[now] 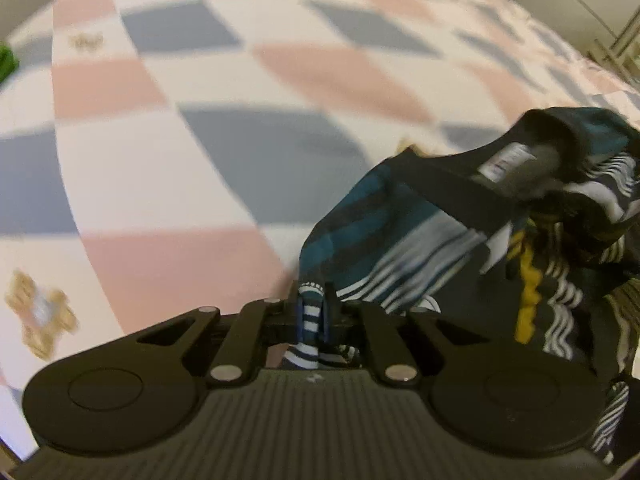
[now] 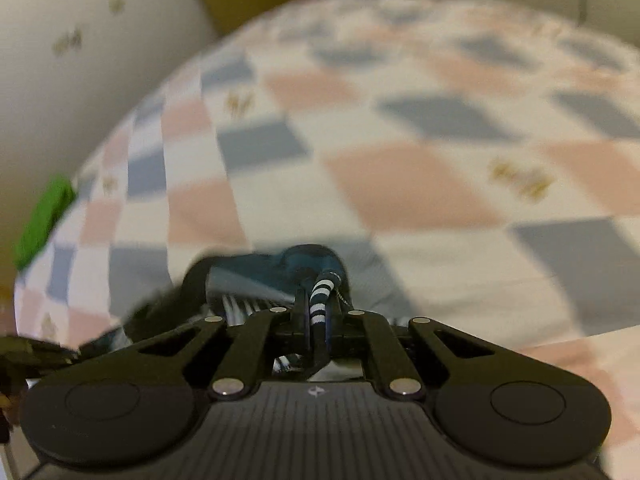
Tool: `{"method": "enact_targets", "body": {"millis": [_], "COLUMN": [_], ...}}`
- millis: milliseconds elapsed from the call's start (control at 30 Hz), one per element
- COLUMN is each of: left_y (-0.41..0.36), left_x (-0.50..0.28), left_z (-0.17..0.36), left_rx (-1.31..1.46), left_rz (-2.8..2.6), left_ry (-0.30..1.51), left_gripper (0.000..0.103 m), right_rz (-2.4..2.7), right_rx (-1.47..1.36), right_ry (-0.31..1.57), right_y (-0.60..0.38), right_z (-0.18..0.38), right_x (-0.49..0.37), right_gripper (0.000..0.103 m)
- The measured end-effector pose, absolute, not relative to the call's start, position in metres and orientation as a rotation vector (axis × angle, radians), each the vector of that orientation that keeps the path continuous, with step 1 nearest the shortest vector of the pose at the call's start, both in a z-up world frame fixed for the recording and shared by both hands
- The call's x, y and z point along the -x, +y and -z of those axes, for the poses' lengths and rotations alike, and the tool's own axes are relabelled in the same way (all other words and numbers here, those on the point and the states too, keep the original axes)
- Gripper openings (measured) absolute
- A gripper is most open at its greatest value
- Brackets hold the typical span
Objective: Fold clothes
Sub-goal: 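Lift the sweater high with both tools, shaking it out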
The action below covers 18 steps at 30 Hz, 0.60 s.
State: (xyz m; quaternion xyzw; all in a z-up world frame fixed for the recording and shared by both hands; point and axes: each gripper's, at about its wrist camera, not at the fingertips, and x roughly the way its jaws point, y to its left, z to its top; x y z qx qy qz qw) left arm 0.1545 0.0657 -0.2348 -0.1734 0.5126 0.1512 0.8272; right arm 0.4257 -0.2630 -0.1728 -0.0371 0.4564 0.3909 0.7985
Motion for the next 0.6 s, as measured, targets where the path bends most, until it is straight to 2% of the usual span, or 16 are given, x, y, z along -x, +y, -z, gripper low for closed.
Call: {"method": "enact_targets", "body": {"millis": [167, 600], "left_y": [0.046, -0.009], "left_x": [-0.158, -0.16], "left_z": [0.164, -0.099], "left_rx": [0.217, -0.097], "left_rz": [-0.291, -0.076], "left_ry": [0.921, 0.248], "left_gripper": [0.006, 0.007], "right_rz": [-0.774, -0.5], "right_rx": [0.038, -0.075], "right_ry": [0.778, 0.161], "right_y": [-0.313, -0.436], "right_z": [0.102, -0.119], "right_x": [-0.403, -0.293], "right_gripper": [0.005, 0.005]}}
